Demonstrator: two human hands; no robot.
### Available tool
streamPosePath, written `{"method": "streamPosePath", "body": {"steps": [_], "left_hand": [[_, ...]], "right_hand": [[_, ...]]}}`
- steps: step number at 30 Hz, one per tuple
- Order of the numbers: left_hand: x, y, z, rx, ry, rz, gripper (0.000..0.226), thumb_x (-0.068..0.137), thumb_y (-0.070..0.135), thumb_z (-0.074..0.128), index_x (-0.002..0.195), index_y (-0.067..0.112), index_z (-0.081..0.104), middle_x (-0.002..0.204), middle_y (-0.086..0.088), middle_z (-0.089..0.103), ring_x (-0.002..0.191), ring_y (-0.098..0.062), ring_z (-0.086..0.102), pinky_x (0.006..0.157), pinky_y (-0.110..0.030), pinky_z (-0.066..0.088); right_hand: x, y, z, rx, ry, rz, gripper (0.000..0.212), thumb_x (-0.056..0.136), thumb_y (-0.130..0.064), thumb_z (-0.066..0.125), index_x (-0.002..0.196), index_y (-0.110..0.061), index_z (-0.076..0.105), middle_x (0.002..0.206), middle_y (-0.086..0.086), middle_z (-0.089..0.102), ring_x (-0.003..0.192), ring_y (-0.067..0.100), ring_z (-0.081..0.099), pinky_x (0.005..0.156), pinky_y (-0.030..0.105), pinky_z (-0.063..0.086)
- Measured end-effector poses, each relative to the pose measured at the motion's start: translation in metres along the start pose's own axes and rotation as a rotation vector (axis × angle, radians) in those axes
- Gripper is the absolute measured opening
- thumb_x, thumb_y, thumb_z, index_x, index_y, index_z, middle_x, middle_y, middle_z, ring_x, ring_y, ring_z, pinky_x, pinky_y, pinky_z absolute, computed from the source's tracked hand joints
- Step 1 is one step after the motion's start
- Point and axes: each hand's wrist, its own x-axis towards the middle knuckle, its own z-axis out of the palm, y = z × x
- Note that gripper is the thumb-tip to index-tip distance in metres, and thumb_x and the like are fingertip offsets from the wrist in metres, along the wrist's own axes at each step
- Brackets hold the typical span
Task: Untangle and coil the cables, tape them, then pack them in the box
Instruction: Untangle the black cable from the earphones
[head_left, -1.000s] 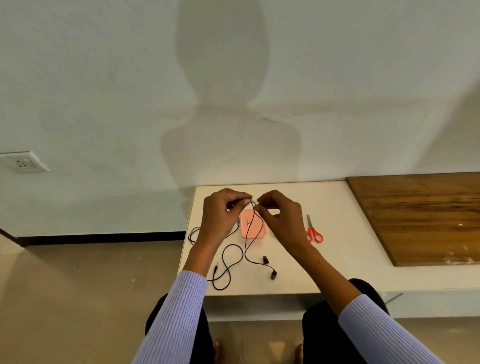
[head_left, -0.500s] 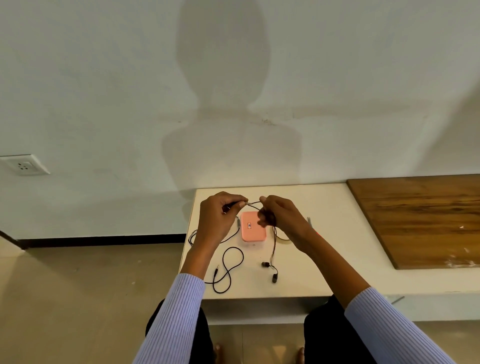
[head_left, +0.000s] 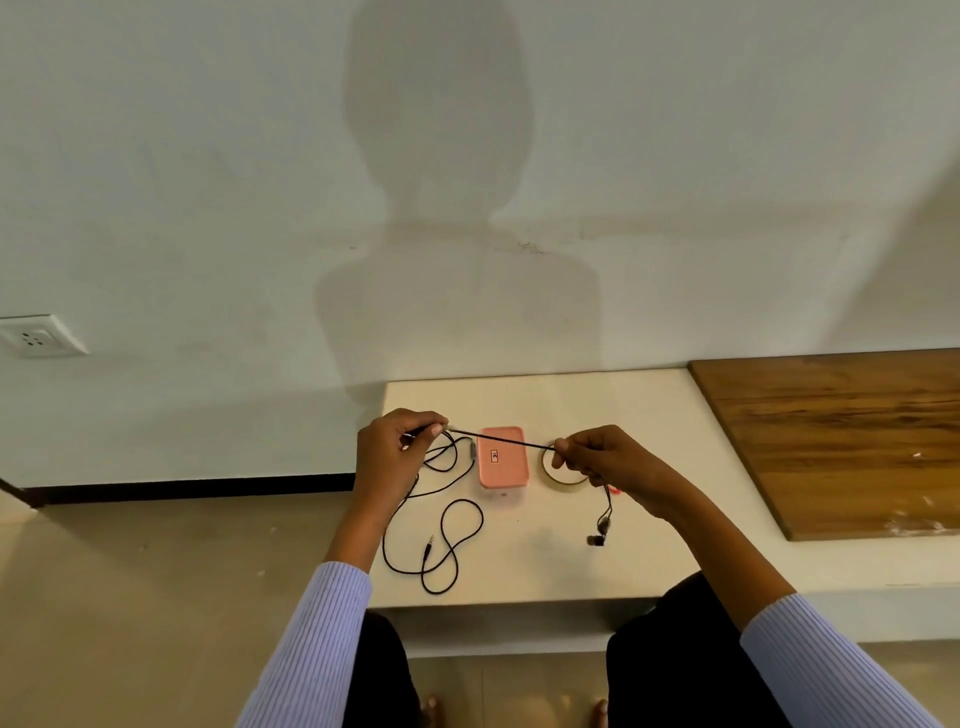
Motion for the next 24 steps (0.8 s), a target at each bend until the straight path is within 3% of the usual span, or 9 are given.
{"method": "streamPosePath", "body": {"steps": [5,8,10,13,19,24], "left_hand": [[-0.012,-0.017,0.021,0.325,-0.113,-0.002,0.034,0.087,0.0,0.059,0.115,0.017,0.068,0.119,-0.002,0.066,0.106,-0.021,0.061,0.088,-0.027,0.049],[-0.027,-0.004,0.041,0.131,-0.19,0.008,0.035,0.091,0.006,0.058,0.123,0.018,0.063,0.116,-0.001,0.066,0.091,-0.01,0.062,0.078,-0.009,0.045],[-0.035,0.007,0.056,-0.045,-0.258,-0.054,0.028,0.092,0.013,0.058,0.119,0.017,0.065,0.106,-0.004,0.07,0.075,-0.001,0.06,0.065,-0.008,0.046],[-0.04,0.012,0.069,-0.171,-0.264,-0.136,0.019,0.093,0.012,0.056,0.103,0.014,0.072,0.086,-0.005,0.07,0.066,-0.004,0.06,0.058,-0.013,0.047],[-0.034,0.004,0.065,-0.094,-0.176,-0.114,0.014,0.088,0.014,0.064,0.097,0.01,0.073,0.084,-0.001,0.07,0.077,-0.008,0.064,0.067,-0.007,0.045],[-0.028,-0.003,0.047,-0.157,-0.15,-0.116,0.011,0.082,0.014,0.071,0.092,0.013,0.075,0.082,0.001,0.073,0.079,-0.009,0.068,0.073,-0.018,0.053]], "right_hand": [[0.004,0.002,0.011,-0.085,0.027,-0.043,0.032,0.097,-0.029,0.049,0.073,-0.019,0.067,0.072,0.007,0.045,0.069,0.02,0.036,0.06,0.026,0.03],[0.011,0.002,0.02,-0.141,0.014,-0.076,0.031,0.097,-0.03,0.05,0.072,-0.021,0.067,0.067,0.006,0.045,0.065,0.019,0.037,0.061,0.026,0.03],[0.016,0.002,0.026,-0.189,0.012,-0.08,0.031,0.096,-0.031,0.05,0.071,-0.024,0.067,0.059,-0.001,0.041,0.058,0.013,0.035,0.059,0.025,0.029],[0.021,0.003,0.032,-0.213,0.018,-0.089,0.031,0.096,-0.031,0.05,0.07,-0.026,0.067,0.059,-0.003,0.045,0.059,0.012,0.037,0.061,0.029,0.03],[0.02,0.015,0.03,-0.222,0.077,-0.14,0.013,0.089,-0.027,0.061,0.089,-0.016,0.068,0.062,-0.006,0.06,0.061,0.01,0.052,0.065,0.029,0.044],[0.012,0.029,0.019,-0.143,0.12,-0.141,0.012,0.091,-0.016,0.059,0.08,-0.014,0.063,0.072,0.003,0.073,0.056,0.002,0.057,0.054,0.02,0.047]]}}
